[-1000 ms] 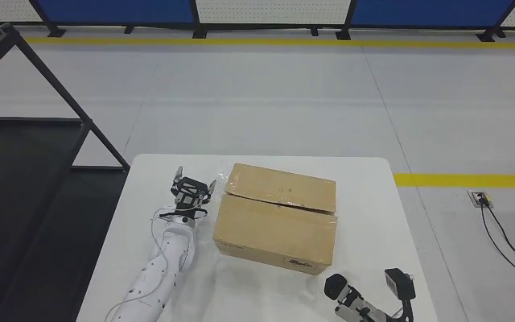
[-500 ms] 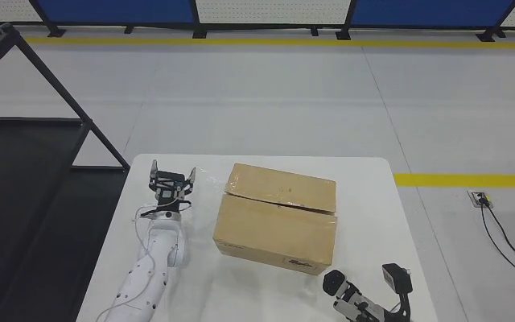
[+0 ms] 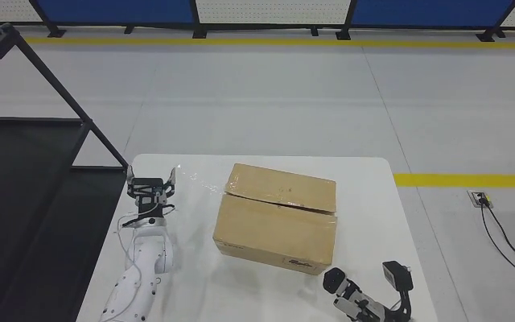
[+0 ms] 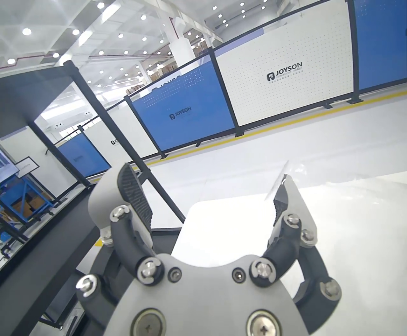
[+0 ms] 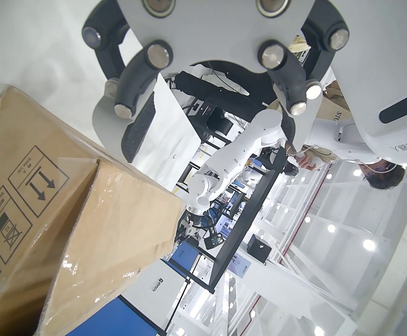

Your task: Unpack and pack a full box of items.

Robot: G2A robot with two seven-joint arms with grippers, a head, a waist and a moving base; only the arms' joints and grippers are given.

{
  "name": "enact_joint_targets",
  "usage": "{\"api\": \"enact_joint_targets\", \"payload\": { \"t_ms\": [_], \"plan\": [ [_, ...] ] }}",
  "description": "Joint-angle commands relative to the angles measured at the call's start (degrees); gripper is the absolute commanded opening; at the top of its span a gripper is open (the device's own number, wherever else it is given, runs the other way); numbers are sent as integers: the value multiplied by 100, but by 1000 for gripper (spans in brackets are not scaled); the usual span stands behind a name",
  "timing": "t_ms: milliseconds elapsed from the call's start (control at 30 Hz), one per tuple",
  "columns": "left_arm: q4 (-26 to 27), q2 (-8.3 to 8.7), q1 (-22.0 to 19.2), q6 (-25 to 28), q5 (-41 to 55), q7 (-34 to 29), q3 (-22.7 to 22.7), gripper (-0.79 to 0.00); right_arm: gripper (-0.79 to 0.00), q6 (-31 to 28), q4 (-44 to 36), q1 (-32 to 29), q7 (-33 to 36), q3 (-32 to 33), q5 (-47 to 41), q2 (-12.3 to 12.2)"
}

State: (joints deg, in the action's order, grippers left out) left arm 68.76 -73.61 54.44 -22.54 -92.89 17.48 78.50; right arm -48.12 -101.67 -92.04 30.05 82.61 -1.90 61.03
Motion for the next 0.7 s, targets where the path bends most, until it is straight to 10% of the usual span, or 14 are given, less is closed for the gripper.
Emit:
{"api": "enact_joint_targets", "payload": {
  "t_ms": [0, 667],
  "plan": [
    [89, 5, 109, -119, -60, -1, 64, 0, 0, 19, -18, 24, 11, -8, 10, -3],
    [814, 1, 962, -683, -75, -25, 649, 0, 0, 125, -97, 175, 114, -122, 68, -31]
  ]
}}
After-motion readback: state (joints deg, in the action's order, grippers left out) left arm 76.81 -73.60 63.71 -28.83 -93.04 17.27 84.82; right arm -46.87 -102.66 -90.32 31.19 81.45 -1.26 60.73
